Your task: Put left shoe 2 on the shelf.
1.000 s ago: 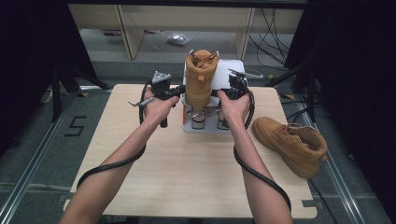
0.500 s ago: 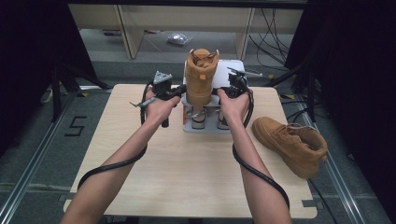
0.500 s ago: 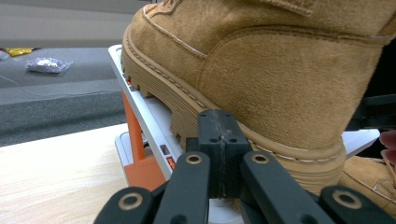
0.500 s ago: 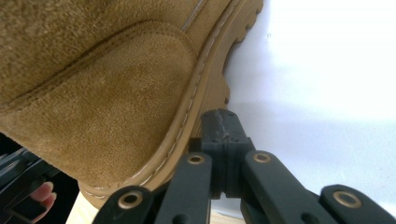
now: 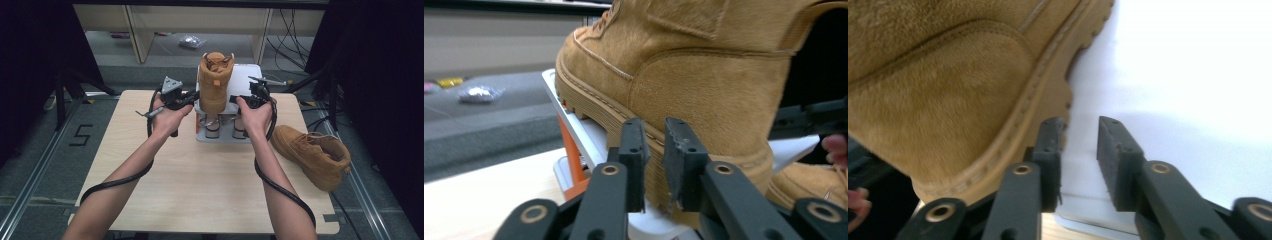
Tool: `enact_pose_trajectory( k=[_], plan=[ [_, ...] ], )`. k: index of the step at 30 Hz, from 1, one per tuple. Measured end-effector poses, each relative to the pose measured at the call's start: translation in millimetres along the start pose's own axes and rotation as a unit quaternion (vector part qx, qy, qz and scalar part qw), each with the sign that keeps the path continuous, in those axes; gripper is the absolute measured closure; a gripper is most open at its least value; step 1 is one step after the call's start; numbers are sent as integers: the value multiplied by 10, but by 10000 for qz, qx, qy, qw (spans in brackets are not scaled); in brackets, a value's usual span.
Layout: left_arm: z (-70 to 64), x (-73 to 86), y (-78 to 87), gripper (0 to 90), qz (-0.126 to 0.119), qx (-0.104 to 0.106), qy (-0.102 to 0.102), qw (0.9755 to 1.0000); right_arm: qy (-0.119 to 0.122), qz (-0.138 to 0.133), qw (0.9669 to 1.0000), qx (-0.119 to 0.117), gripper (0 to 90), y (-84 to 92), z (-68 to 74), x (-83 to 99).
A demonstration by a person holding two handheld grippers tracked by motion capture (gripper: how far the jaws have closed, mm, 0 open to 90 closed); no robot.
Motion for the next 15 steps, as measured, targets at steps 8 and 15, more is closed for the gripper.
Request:
enact_pose_trajectory(
  k=[8, 15],
  plan=[
    [75, 143, 257, 641, 153, 66, -228, 9996, 212, -80, 9994, 253, 607, 385, -271, -66],
    [114, 391, 405, 576, 279, 86, -162, 9994, 163, -27, 9984, 544, 538, 690, -598, -62]
  ],
)
Point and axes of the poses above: each handheld gripper's, and its own axes: y roughly backward along the jaws, x roughly out of its underside, z roughly to its left, the point moved 5 cm from there along -y, roughly forward along the jaws, and after that the axes turned 13 degrees about -y, right-handed, at the moved point
